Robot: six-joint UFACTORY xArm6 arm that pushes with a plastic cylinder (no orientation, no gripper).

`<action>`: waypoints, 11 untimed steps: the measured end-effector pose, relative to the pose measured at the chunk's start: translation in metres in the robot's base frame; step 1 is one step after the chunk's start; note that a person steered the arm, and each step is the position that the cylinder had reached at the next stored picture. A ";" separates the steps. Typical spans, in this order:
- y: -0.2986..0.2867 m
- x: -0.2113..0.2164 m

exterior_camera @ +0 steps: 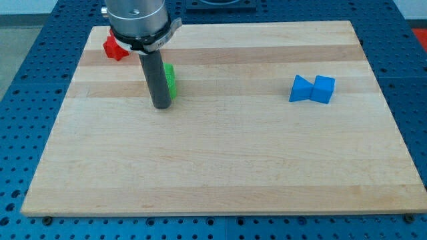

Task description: Slide the green star to the top right side of the green circle

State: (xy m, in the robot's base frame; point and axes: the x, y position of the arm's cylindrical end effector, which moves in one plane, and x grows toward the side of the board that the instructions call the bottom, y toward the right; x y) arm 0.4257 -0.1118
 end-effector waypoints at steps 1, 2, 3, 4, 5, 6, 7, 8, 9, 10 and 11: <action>-0.003 -0.003; -0.054 -0.010; -0.074 -0.033; -0.058 -0.062; -0.028 -0.083; -0.024 -0.085; -0.024 -0.085; -0.015 -0.085; -0.004 -0.085; 0.001 -0.085; -0.006 -0.085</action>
